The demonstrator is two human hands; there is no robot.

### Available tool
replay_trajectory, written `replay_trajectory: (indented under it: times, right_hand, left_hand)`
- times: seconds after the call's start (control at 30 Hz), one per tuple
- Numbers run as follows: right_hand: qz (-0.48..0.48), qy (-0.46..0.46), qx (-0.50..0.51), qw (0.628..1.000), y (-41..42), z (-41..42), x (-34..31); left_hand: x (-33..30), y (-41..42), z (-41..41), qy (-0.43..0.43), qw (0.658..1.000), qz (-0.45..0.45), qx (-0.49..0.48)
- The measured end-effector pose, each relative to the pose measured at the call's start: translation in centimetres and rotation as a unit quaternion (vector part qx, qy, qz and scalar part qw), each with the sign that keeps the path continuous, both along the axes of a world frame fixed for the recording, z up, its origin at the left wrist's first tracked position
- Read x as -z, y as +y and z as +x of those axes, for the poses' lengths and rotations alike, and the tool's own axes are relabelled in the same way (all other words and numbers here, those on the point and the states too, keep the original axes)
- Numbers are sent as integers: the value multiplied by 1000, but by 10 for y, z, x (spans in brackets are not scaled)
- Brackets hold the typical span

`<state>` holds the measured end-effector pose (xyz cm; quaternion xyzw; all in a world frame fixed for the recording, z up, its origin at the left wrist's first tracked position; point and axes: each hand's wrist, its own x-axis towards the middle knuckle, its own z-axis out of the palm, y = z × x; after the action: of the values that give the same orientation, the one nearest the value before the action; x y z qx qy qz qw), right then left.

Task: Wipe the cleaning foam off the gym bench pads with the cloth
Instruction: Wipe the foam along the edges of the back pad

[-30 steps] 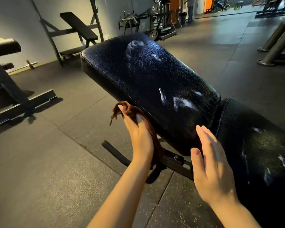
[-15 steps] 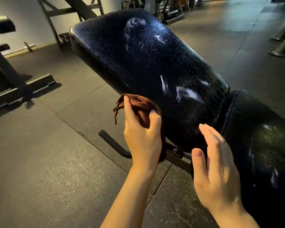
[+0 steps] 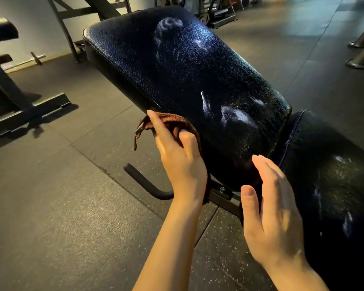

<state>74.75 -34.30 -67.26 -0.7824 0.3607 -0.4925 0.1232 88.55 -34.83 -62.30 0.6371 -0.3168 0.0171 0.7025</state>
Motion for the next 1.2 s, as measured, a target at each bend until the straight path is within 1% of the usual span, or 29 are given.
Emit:
replay_trajectory:
  times: [0.1,0.17,0.27,0.37,0.53,0.6,0.7,0.8,0.87,0.97,1.1,1.2]
  right_hand:
    - [5,-4,-2,1000,1,1,0]
    - [3,2,-3,1000,2,1,1]
    - [2,8,8,1000,2,2,0]
    - [6,7,8,1000,2,2,-1]
    - [8,6,14,1000,1,2,-2]
    - [13,7,13,1000,0,2,-1]
    - [20,0,8,1000,0,2,0]
    - [22,1,11,1000,1,2,-1]
    - [28,2,14,1000,1,3,-2]
    - [32,13,15,999,2,4,-2]
    - [29,24,23,999,2,3,-2]
    - [24,26,29,999,3,3,-3]
  left_hand:
    - [2,4,-6,53,995,-90,7]
    - [5,7,-11,56,994,-97,-5]
    - [3,8,-13,63,995,-67,-30]
    - [-2,8,-5,24,996,-41,-71]
    - [-4,10,14,-93,988,-9,-126]
    - [-8,9,19,-107,985,-9,-136]
    - [-25,6,34,-80,986,-15,-146]
    - [-50,-2,54,-4,988,-33,-152]
    - [-56,-2,58,20,987,-32,-157]
    - [-45,5,46,49,989,-30,-133]
    - [-15,14,12,133,989,-11,-68]
    - [3,22,-17,122,992,-10,-33]
